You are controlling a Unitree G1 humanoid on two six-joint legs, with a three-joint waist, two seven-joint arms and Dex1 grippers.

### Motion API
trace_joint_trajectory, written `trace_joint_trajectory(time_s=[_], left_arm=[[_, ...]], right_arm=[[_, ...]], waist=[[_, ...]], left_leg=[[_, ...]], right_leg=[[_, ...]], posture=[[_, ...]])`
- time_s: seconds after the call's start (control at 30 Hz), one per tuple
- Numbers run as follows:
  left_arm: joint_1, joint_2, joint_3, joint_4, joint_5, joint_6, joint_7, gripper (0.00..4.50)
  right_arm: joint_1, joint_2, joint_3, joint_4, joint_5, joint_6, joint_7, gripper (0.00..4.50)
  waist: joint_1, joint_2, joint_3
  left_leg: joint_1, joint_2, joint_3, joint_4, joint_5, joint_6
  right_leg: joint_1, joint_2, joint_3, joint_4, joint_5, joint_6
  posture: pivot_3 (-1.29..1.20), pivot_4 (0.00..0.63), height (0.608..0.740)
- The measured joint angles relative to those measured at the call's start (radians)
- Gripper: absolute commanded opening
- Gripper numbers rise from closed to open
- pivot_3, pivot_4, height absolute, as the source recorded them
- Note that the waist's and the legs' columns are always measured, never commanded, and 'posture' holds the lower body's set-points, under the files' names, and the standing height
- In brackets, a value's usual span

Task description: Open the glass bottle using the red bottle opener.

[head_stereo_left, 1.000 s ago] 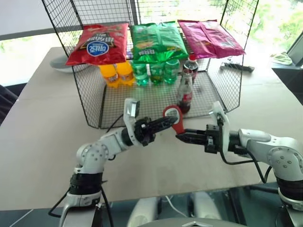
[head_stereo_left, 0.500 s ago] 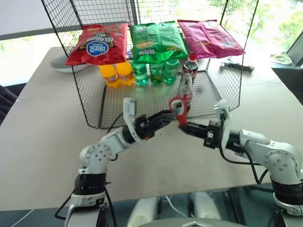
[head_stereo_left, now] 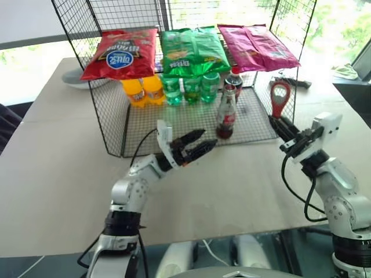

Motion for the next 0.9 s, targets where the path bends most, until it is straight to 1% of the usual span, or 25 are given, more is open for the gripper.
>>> trace_joint_trajectory(time_s=[0.1, 0.17, 0.33, 0.37, 0.5, 0.67, 0.9], left_arm=[[-0.060, -0.020, -0.004, 0.095, 0.108, -0.158, 0.026, 4.42], [-0.141, -0.042, -0.010, 0.225, 0.186, -0.264, 0.040, 4.42], [-0.267, -0.083, -0.015, 0.426, 0.268, -0.412, 0.035, 4.42], [-0.270, -0.084, -0.015, 0.431, 0.270, -0.415, 0.035, 4.42], [-0.346, -0.119, -0.016, 0.561, 0.285, -0.486, -0.009, 4.42], [-0.390, -0.153, -0.020, 0.632, 0.291, -0.533, -0.061, 4.42], [-0.533, -0.185, -0.035, 0.860, 0.400, -0.657, 0.009, 4.42]], right_arm=[[-0.008, 0.021, -0.001, 0.019, -0.032, -0.040, -0.016, 0.00], [-0.009, 0.043, 0.006, 0.023, -0.054, -0.063, -0.021, 0.00], [0.006, 0.079, 0.045, 0.027, -0.091, -0.075, -0.035, 0.00], [0.006, 0.079, 0.046, 0.027, -0.093, -0.075, -0.036, 0.00], [0.025, 0.106, 0.057, 0.019, -0.119, -0.077, -0.067, 0.00], [0.041, 0.120, 0.064, 0.008, -0.139, -0.077, -0.089, 0.00], [0.049, 0.126, 0.072, -0.007, -0.143, -0.074, -0.107, 0.00]], waist=[[0.003, 0.000, 0.000], [0.010, 0.000, 0.000], [0.012, 0.000, 0.000], [0.012, 0.000, 0.000], [0.014, 0.000, 0.000], [0.009, 0.000, 0.000], [0.010, -0.001, 0.000]], left_leg=[[0.000, 0.000, 0.000, 0.000, 0.000, 0.000], [-0.001, -0.001, 0.000, 0.000, 0.000, 0.000], [-0.001, -0.001, 0.000, 0.000, 0.000, 0.000], [-0.001, -0.001, 0.000, 0.000, 0.000, 0.000], [-0.001, -0.001, 0.000, 0.001, 0.000, 0.000], [-0.001, -0.001, 0.000, 0.001, 0.000, 0.001], [-0.001, -0.002, 0.000, 0.001, 0.000, 0.001]], right_leg=[[0.000, 0.000, 0.000, 0.000, 0.000, 0.000], [0.000, 0.000, 0.000, -0.001, 0.000, 0.000], [-0.001, 0.000, 0.000, -0.001, 0.000, 0.000], [-0.001, 0.000, 0.000, -0.001, 0.000, 0.000], [-0.001, 0.000, -0.001, 0.000, 0.000, 0.000], [-0.001, 0.001, -0.001, 0.000, 0.000, 0.000], [0.000, 0.001, -0.001, 0.000, 0.000, 0.000]], posture=[[0.00, 0.150, 0.740], [0.00, 0.150, 0.740], [0.00, 0.150, 0.740], [0.00, 0.150, 0.740], [0.00, 0.150, 0.740], [0.00, 0.150, 0.740], [0.00, 0.150, 0.740]])
